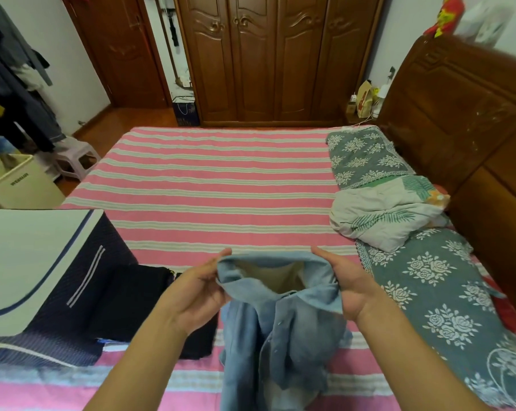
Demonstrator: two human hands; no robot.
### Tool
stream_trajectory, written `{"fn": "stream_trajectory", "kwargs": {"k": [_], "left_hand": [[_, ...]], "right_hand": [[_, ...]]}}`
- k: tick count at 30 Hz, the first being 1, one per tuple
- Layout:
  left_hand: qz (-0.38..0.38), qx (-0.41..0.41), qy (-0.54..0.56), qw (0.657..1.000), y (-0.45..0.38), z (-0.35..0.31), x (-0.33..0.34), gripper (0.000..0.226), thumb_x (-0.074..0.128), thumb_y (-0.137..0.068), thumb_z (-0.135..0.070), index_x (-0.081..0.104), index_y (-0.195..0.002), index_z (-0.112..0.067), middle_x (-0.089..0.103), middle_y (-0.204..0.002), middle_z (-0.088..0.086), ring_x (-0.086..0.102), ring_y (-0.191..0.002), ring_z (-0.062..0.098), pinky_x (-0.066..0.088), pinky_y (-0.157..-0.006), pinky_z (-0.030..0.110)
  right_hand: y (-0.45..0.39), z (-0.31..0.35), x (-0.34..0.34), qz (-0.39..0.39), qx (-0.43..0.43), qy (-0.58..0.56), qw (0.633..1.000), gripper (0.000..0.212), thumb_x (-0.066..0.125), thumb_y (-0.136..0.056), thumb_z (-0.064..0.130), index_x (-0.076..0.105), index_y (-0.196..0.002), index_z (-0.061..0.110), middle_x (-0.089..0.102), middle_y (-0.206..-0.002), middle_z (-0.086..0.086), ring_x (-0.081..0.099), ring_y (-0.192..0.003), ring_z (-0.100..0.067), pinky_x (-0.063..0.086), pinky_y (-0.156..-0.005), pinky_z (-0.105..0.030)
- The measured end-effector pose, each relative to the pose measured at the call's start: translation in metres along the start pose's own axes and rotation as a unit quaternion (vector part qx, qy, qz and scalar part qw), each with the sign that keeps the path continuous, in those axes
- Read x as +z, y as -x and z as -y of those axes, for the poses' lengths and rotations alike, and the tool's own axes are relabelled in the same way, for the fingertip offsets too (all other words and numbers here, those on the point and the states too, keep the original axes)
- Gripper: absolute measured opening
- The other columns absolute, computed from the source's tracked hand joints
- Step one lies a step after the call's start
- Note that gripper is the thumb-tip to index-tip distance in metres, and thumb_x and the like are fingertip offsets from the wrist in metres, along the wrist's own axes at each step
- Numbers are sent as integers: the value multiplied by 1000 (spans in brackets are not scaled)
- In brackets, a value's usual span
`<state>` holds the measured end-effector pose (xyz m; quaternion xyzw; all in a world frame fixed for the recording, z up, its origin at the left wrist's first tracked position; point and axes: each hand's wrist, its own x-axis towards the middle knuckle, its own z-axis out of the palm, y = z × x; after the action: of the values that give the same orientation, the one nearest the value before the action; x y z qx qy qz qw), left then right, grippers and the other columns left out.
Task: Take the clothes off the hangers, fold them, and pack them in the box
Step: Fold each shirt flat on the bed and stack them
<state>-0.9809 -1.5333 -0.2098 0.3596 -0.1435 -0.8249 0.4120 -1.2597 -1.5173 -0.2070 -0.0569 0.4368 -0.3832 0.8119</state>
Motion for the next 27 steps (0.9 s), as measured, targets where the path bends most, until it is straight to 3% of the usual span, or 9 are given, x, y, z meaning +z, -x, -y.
{"fn": "stream_trajectory", "kwargs": {"k": [3, 5, 7, 10, 14, 18, 22, 25, 27], "left_hand": [[-17, -66, -113, 991, 2, 23, 0, 35, 65, -80, -1, 68, -115, -2, 65, -106, 16, 61, -82, 21, 53, -76, 32], [-47, -132, -150, 979, 6, 41, -1, 23, 62, -82, 0, 72, -103, 0, 66, -94, 15, 60, -66, 18, 52, -59, 29], [-71, -157, -154, 973, 6, 50, 1, 23, 57, -86, 2, 74, -101, 2, 66, -94, 17, 63, -68, 22, 56, -61, 31], [-80, -173, -145, 971, 2, 51, 1, 30, 56, -86, 7, 70, -113, 6, 64, -102, 21, 68, -84, 30, 60, -70, 39], [-62, -178, -131, 973, 9, 57, 4, 34, 48, -88, 18, 57, -114, -3, 65, -92, 22, 70, -83, 33, 62, -67, 42], [-118, -9, -13, 993, 5, 56, 10, 46, 41, -82, 32, 52, -113, 1, 63, -99, 24, 66, -81, 32, 63, -63, 36], [-102, 161, 103, 976, 1, 43, 22, 56, 73, -52, 21, 54, -92, -13, 65, -87, 12, 70, -79, 23, 63, -79, 35], [-51, 255, 27, 965, 17, 27, 45, 44, 52, -74, 24, 56, -95, -14, 63, -85, 4, 69, -80, 17, 58, -89, 32], [-10, 327, -185, 927, 33, -4, 60, 50, 51, -82, 30, 59, -99, -16, 66, -95, 1, 68, -93, 16, 59, -88, 28]], "right_hand": [[-11, -2, 0, 46, -49, -100, 993, 58, 91, -67, 25, 70, -115, 1, 69, -122, -19, 71, -104, -35, 54, -94, -56], [-15, -2, -4, 73, -67, -162, 982, 31, 80, -84, 25, 68, -101, 3, 68, -91, -9, 74, -74, -28, 45, -105, -36], [-23, -2, -13, 114, -64, -216, 968, 38, 85, -81, 25, 62, -107, 9, 51, -88, 5, 59, -84, -2, 30, -108, -17], [-22, -6, -16, 133, -104, -160, 973, 52, 89, -75, 18, 65, -119, 4, 63, -110, -5, 53, -112, -7, 36, -116, -33], [-6, -6, -14, 124, -186, -69, 972, 49, 81, -73, 0, 67, -118, 10, 71, -108, -13, 72, -98, -28, 60, -82, -47], [1, -4, -13, 3, -161, 29, 987, 25, 47, -94, -11, 64, -103, 5, 66, -90, -15, 68, -79, -25, 63, -72, -37], [-1, -3, -2, -74, -172, 25, 982, 24, 41, -103, -3, 64, -93, -2, 64, -86, -16, 66, -72, -20, 60, -62, -29], [14, 16, 19, -11, -176, -123, 977, 23, 46, -102, 3, 68, -97, -3, 73, -85, -12, 74, -70, -20, 63, -63, -39], [34, 37, 37, 55, -187, -110, 975, 25, 55, -93, 4, 65, -115, -2, 72, -95, -11, 74, -75, -20, 62, -73, -46]]}}
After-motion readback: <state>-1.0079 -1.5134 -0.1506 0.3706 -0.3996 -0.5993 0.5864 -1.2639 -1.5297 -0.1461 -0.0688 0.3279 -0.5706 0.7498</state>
